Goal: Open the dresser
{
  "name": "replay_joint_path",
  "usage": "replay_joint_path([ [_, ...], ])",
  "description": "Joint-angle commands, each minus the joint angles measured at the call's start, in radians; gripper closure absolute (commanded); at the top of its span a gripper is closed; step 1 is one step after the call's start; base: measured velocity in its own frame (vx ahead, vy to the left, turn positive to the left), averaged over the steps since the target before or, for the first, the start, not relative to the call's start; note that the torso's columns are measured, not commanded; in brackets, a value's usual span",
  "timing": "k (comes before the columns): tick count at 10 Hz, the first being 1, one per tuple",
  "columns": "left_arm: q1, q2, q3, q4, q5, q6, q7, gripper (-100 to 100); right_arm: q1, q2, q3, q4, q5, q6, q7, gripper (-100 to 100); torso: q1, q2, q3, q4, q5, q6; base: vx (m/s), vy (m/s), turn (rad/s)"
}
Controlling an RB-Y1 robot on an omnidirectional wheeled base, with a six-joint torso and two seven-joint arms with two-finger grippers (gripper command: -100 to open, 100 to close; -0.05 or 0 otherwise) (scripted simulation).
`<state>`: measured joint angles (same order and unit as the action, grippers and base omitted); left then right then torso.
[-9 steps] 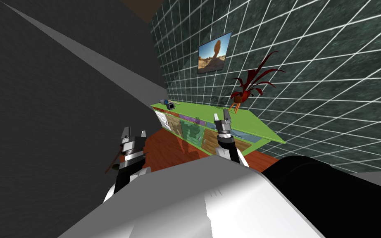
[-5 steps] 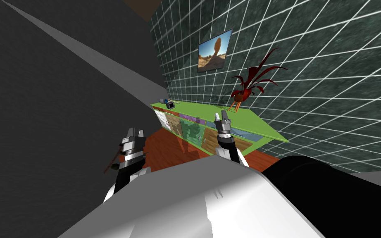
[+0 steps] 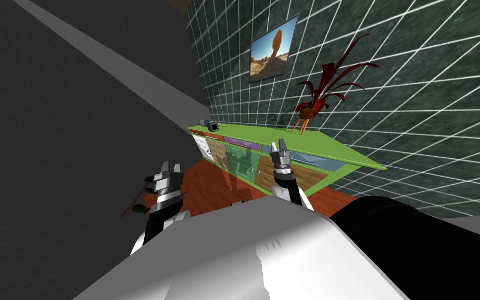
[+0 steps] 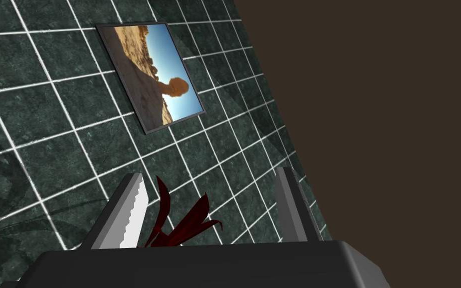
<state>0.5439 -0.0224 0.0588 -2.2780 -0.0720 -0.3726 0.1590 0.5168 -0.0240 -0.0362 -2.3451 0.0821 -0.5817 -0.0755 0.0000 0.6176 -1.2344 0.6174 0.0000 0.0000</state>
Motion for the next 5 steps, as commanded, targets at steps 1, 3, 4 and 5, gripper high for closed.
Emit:
replay_joint_path([
  [1, 0.0, 0.0, 0.0, 0.0, 0.0, 0.0, 0.0, 0, 0.001, -0.029, -0.004, 0.003, 0.01, 0.001, 0.008, -100, 0.0, 0.074, -0.148, 0.074, 0.0, 0.0, 0.012, 0.006, -0.009],
  [3, 0.0, 0.0, 0.0, 0.0, 0.0, 0.0, 0.0, 0, 0.003, -0.071, -0.012, 0.008, 0.033, 0.004, 0.028, -100, 0.001, 0.116, -0.237, 0.116, 0.0, 0.0, 0.024, 0.02, -0.013],
  [4, 0.0, 0.0, 0.0, 0.0, 0.0, 0.0, 0.0, 0, 0.004, -0.093, -0.018, 0.012, 0.049, 0.005, 0.041, -100, 0.001, 0.118, -0.241, 0.119, 0.0, 0.0, 0.039, 0.028, -0.021],
  [5, 0.0, 0.0, 0.0, 0.0, 0.0, 0.0, 0.0, 0, 0.006, -0.115, -0.024, 0.016, 0.068, 0.007, 0.057, -100, 0.001, 0.119, -0.242, 0.12, 0.0, 0.0, 0.049, 0.032, -0.026],
])
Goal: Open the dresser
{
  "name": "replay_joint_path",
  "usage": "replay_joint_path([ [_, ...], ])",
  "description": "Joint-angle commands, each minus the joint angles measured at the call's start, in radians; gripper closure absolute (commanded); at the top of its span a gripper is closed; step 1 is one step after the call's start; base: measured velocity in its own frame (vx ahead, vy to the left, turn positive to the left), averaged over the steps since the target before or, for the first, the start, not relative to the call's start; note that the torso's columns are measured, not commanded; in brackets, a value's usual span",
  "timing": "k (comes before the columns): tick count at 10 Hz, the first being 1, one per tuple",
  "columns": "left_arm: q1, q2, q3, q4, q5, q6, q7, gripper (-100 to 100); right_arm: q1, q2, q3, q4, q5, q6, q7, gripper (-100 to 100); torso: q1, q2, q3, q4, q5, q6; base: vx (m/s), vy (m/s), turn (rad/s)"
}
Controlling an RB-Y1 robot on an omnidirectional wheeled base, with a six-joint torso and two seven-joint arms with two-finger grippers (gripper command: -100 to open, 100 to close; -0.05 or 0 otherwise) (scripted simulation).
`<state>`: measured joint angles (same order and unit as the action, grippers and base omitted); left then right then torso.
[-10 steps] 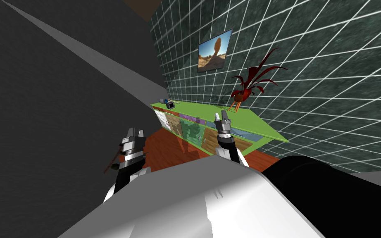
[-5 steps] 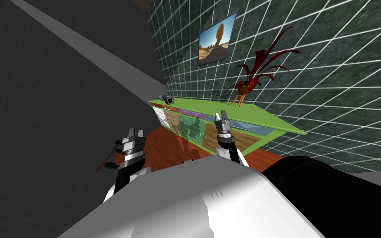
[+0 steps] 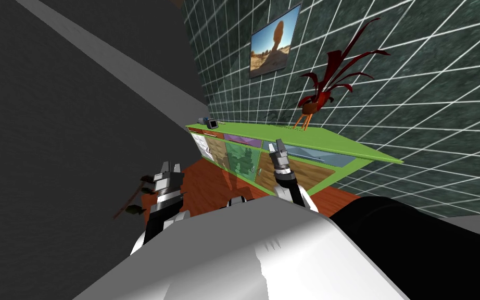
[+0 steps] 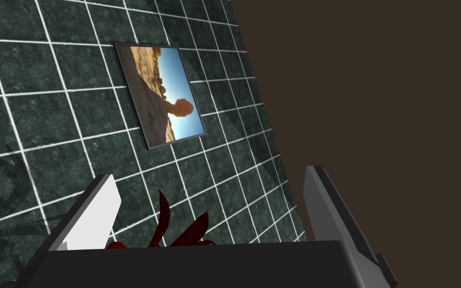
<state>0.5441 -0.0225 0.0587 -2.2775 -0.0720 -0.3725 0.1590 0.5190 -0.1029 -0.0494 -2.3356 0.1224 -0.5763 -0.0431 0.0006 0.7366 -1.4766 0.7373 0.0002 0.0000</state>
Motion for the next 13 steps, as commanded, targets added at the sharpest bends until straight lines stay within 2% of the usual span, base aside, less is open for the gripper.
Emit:
replay_joint_path([
  [1, 0.0, 0.0, 0.0, 0.0, 0.0, 0.0, 0.0, 0, 0.006, -0.058, -0.019, 0.01, 0.049, 0.004, 0.042, -100, 0.0, 0.0, 0.0, 0.0, 0.0, 0.0, 0.048, 0.035, -0.023],
  [9, 0.0, 0.0, 0.0, 0.0, 0.0, 0.0, 0.0, 0, 0.033, -0.209, -0.103, 0.036, 0.272, 0.021, 0.236, -100, 0.0, 0.002, 0.001, 0.001, 0.0, 0.0, 0.073, 0.056, -0.035],
  [10, 0.0, 0.0, 0.0, 0.0, 0.0, 0.0, 0.0, 0, 0.033, -0.209, -0.103, 0.036, 0.283, 0.021, 0.236, -100, 0.001, 0.002, 0.001, 0.001, 0.0, 0.0, 0.054, 0.054, -0.018],
  [13, 0.0, 0.0, 0.0, 0.0, 0.0, 0.0, 0.0, 0, 0.045, -0.264, -0.141, 0.048, 0.378, 0.029, 0.322, -100, -0.002, 0.001, 0.0, 0.001, -0.001, 0.0, 0.068, 0.039, -0.038],
])
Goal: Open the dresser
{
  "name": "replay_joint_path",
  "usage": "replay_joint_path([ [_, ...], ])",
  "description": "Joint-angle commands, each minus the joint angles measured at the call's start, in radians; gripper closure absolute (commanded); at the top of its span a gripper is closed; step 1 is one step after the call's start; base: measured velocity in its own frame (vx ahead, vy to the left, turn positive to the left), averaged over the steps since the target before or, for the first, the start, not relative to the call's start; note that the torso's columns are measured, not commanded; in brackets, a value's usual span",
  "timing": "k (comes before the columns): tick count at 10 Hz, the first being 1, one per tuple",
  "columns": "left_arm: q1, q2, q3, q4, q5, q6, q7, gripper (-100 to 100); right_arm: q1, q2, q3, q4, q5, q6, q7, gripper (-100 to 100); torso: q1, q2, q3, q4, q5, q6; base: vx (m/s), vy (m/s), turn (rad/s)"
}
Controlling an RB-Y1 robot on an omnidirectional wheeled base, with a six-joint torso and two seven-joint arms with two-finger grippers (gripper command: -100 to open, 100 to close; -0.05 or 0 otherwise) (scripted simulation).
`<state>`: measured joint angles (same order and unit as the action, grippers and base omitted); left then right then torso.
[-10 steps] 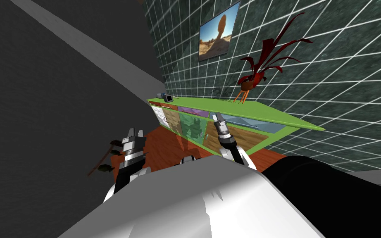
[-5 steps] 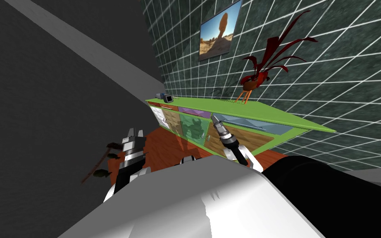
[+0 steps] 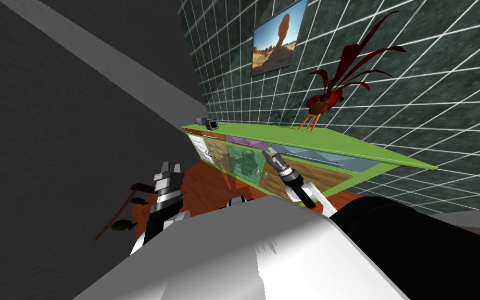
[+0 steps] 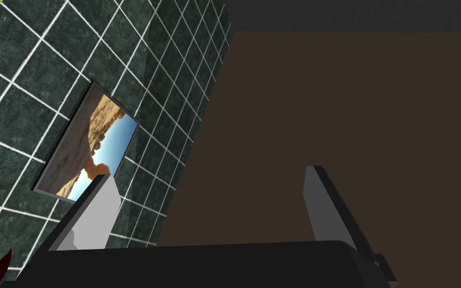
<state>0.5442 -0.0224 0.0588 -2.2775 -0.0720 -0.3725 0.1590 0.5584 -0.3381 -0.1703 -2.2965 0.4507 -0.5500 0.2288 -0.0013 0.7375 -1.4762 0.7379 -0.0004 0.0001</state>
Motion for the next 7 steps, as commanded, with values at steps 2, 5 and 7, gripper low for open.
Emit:
replay_joint_path([
  [2, 0.0, 0.0, 0.0, 0.0, 0.0, 0.0, 0.0, 0, 0.01, -0.049, -0.033, 0.014, 0.096, 0.006, 0.081, -100, 0.002, 0.001, 0.0, 0.0, 0.001, 0.0, 0.051, 0.043, -0.018],
  [5, 0.0, 0.0, 0.0, 0.0, 0.0, 0.0, 0.0, 0, 0.017, -0.092, -0.059, 0.026, 0.17, 0.012, 0.142, -100, 0.002, -0.001, -0.001, 0.0, 0.001, 0.0, 0.071, 0.062, -0.035],
  [7, 0.0, 0.0, 0.0, 0.0, 0.0, 0.0, 0.0, 0, 0.025, -0.139, -0.085, 0.041, 0.237, 0.02, 0.204, -100, 0.001, 0.001, 0.001, 0.0, 0.0, 0.0, 0.067, 0.053, -0.039],
])
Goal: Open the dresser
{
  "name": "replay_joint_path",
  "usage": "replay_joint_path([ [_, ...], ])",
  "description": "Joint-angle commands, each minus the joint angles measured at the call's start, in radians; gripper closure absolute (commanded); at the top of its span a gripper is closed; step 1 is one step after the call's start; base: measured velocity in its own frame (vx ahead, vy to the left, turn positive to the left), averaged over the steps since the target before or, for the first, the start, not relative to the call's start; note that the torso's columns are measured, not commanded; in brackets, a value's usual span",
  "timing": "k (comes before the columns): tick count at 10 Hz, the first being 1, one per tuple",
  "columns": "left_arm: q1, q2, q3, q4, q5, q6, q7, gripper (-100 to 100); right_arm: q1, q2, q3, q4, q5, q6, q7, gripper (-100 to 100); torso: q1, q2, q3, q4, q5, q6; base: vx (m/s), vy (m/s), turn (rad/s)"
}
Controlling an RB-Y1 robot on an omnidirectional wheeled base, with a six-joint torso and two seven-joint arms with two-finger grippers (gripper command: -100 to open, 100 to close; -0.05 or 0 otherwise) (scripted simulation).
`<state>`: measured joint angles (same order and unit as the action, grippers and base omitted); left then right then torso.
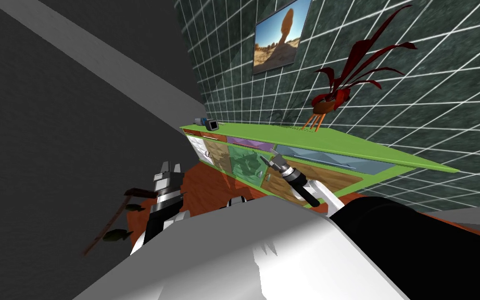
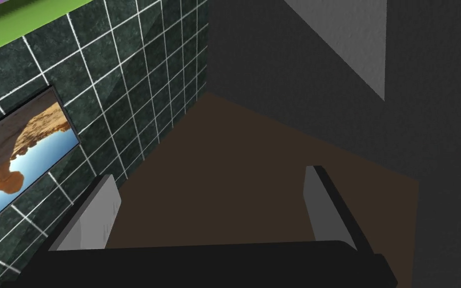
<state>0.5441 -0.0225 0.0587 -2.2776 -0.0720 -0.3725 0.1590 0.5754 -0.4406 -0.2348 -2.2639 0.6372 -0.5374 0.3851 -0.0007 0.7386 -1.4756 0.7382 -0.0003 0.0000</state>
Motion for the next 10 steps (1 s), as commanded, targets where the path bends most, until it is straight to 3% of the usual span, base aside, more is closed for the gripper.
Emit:
replay_joint_path([
  [1, 0.0, 0.0, 0.0, 0.0, 0.0, 0.0, 0.0, 0, 0.011, -0.062, -0.034, 0.017, 0.081, 0.011, 0.075, -100, 0.0, -0.001, -0.001, 0.0, 0.0, 0.0, 0.105, 0.071, -0.051],
  [2, 0.0, 0.0, 0.0, 0.0, 0.0, 0.0, 0.0, 0, 0.011, -0.062, -0.034, 0.017, 0.094, 0.011, 0.079, -100, 0.002, -0.002, -0.001, -0.001, 0.0, 0.0, 0.066, 0.054, -0.009],
  [5, 0.0, 0.0, 0.0, 0.0, 0.0, 0.0, 0.0, 0, 0.02, -0.144, -0.074, 0.048, 0.193, 0.024, 0.173, -100, 0.001, 0.0, 0.0, 0.0, 0.0, 0.0, 0.066, 0.059, -0.04],
  [6, 0.0, 0.0, 0.0, 0.0, 0.0, 0.0, 0.0, 0, 0.02, -0.144, -0.074, 0.048, 0.206, 0.024, 0.173, -100, 0.002, -0.002, -0.001, 0.0, 0.001, 0.0, 0.065, 0.057, -0.012],
  [9, 0.0, 0.0, 0.0, 0.0, 0.0, 0.0, 0.0, 0, 0.028, -0.229, -0.113, 0.082, 0.305, 0.037, 0.264, -100, 0.0, 0.0, 0.0, 0.0, 0.0, 0.0, 0.066, 0.052, -0.041],
  [10, 0.0, 0.0, 0.0, 0.0, 0.0, 0.0, 0.0, 0, 0.028, -0.229, -0.113, 0.082, 0.315, 0.037, 0.265, -100, 0.001, -0.001, -0.001, 0.0, 0.0, 0.0, 0.057, 0.057, -0.012],
])
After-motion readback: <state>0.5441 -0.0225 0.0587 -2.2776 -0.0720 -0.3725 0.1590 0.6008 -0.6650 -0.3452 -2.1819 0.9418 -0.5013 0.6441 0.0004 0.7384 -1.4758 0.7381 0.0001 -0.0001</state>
